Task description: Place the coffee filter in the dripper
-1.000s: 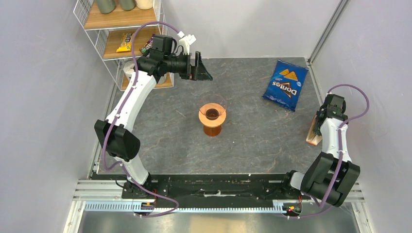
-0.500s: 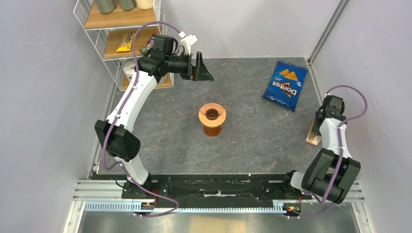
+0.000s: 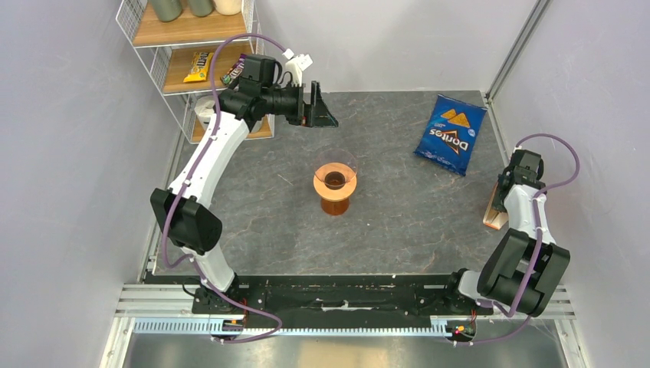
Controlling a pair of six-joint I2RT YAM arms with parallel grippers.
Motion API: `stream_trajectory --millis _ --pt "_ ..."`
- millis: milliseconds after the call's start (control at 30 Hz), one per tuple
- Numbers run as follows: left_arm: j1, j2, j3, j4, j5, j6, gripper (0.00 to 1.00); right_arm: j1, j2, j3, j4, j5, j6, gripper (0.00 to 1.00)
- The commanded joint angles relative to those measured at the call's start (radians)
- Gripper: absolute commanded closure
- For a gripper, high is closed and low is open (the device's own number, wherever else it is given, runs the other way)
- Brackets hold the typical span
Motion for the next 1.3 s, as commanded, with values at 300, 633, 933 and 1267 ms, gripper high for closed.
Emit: stream_trajectory --millis 300,633,933,1267 --pt "-0.011 0.009 0.045 0.031 -0.009 -0.022 0.03 -0.013 0.025 0.017 0.041 -0.042 0.002 0.67" --pt "-0.012 0.011 0.043 0.031 -0.009 -0.024 0.03 -0.012 0.033 0.03 0.034 -0.06 0.007 0.65" --pt "-0.014 0.011 0.042 0.032 -0.007 -0.024 0.03 -0.012 0.011 0.034 0.013 -0.081 0.009 0.64" --pt "-0.018 0.013 0.043 0.032 -0.01 -0.027 0.03 -0.014 0.009 0.037 0.012 -0.055 0.009 0.64"
